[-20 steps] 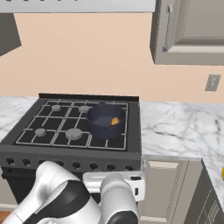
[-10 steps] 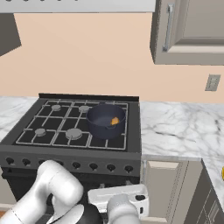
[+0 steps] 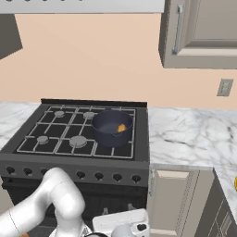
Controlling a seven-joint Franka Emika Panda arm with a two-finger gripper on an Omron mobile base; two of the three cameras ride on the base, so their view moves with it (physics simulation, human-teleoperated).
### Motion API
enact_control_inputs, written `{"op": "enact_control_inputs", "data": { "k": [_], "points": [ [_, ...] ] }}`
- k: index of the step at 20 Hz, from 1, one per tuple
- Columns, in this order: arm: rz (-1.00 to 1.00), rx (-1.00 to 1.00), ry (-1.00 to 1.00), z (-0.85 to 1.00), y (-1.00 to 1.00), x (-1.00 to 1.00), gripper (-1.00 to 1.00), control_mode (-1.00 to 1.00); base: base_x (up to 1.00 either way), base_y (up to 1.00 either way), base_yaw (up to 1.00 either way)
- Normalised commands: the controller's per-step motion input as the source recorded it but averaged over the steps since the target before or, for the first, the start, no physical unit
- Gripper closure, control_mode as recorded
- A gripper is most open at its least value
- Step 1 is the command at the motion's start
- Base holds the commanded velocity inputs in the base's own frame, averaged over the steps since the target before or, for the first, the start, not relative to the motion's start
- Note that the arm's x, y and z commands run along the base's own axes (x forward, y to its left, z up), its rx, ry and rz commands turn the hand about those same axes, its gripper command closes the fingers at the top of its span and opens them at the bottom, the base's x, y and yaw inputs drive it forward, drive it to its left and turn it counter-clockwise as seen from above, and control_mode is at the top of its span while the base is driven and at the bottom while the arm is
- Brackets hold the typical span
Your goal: Retrieve the frozen meat and place it in the pot on a burner. Then turn the burner on.
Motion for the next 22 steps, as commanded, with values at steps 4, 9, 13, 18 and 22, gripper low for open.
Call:
{"op": "enact_control_inputs", "data": {
  "k": [4,9,13,18,22],
  "points": [
    [0.0,0.18,-0.2,-0.48,0.01,0.44,-1.0,-1.0,0.0,0.0,0.0],
    [-0.05,0.31,-0.14,-0.49,0.0,0.44,-1.0,-1.0,0.0,0.0,0.0],
    [-0.14,0.28,-0.11,-0.43,0.0,0.22,-1.0,-1.0,0.0,0.0,0.0],
    [-0.08,0.03,-0.04,-0.07,0.0,0.02,-1.0,-1.0,0.0,0.0,0.0],
    [0.0,0.0,0.0,0.0,-0.01,0.14,-1.0,-1.0,0.0,0.0,0.0]
  ]
}}
